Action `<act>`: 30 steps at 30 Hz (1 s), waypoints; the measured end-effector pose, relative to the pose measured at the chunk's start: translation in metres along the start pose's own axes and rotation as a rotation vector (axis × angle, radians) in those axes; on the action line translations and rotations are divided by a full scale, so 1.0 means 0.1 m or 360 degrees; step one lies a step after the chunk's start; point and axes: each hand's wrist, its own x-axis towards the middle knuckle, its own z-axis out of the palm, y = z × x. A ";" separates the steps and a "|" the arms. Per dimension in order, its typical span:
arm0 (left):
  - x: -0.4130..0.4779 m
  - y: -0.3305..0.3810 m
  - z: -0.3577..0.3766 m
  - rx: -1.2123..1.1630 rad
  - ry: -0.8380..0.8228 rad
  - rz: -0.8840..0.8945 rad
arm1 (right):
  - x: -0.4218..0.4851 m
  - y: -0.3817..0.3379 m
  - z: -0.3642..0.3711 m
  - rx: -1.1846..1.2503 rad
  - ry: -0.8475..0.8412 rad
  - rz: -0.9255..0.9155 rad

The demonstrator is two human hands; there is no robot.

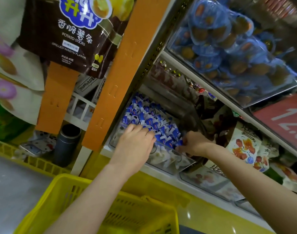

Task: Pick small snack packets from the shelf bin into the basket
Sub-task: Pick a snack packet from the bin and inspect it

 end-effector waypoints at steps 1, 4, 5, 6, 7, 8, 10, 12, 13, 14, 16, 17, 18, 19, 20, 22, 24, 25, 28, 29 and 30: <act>0.00 0.00 -0.02 0.0013 0.0012 0.0007 | 0.01 -0.01 0.03 -0.0060 -0.0042 -0.0020; 0.00 0.00 -0.05 0.0034 -0.0009 0.0021 | 0.07 -0.02 0.07 -0.0097 -0.0120 -0.0052; 0.00 0.00 -0.06 0.0041 -0.0024 0.0025 | 0.09 -0.01 0.07 -0.0083 -0.0126 -0.0066; 0.00 -0.01 -0.07 0.0053 -0.0027 0.0037 | 0.10 -0.01 0.07 -0.0048 -0.0113 -0.0076; 0.00 -0.01 -0.08 0.0064 -0.0023 0.0053 | 0.10 0.00 0.08 0.0027 -0.0073 -0.0093; -0.01 0.00 -0.09 0.0073 -0.0025 0.0062 | 0.11 0.00 0.10 0.0148 -0.0006 -0.0120; -0.01 0.00 -0.10 0.0082 -0.0048 0.0056 | 0.10 0.01 0.13 0.0412 0.0152 -0.0252; -0.01 0.00 -0.11 0.0083 -0.0100 0.0037 | 0.09 0.03 0.16 0.0408 0.0173 -0.0416; -0.01 0.00 -0.12 0.0076 -0.0149 0.0027 | 0.09 0.05 0.17 0.0313 0.0123 -0.0465; -0.01 0.00 -0.12 0.0068 -0.0197 0.0018 | 0.09 0.07 0.17 0.0219 0.0056 -0.0483; -0.02 0.00 -0.11 0.0073 -0.0233 -0.0008 | 0.10 0.10 0.15 0.0135 -0.0061 -0.0486; -0.02 -0.01 -0.12 0.0084 -0.0228 -0.0022 | 0.11 0.10 0.12 0.0119 -0.0081 -0.0494; -0.03 -0.01 -0.14 0.0090 -0.0223 -0.0041 | 0.13 0.08 0.09 0.0113 -0.0070 -0.0512; -0.04 -0.02 -0.17 0.0085 -0.0231 -0.0066 | 0.15 0.05 0.05 0.0136 -0.0010 -0.0553; -0.05 -0.04 -0.19 0.0081 -0.0249 -0.0093 | 0.19 0.00 0.01 0.0204 0.0109 -0.0612; -0.07 -0.10 -0.24 0.0098 -0.0275 -0.0124 | 0.28 -0.16 -0.06 0.0498 0.0428 -0.0737; -0.08 -0.15 -0.31 0.0130 -0.0306 -0.0135 | 0.41 -0.39 -0.11 0.0763 0.0574 -0.0837; -0.09 -0.17 -0.35 0.0139 -0.0334 -0.0128 | 0.47 -0.53 -0.12 0.0838 0.0562 -0.0872; -0.08 -0.21 -0.44 0.0199 -0.0462 -0.0054 | 0.65 -0.92 -0.11 0.0875 0.0473 -0.0942; -0.08 -0.22 -0.45 0.0221 -0.0499 -0.0017 | 0.70 -1.02 -0.10 0.0880 0.0458 -0.0947; -0.09 -0.23 -0.46 0.0233 -0.0526 0.0011 | 0.75 -1.10 -0.09 0.0897 0.0448 -0.0940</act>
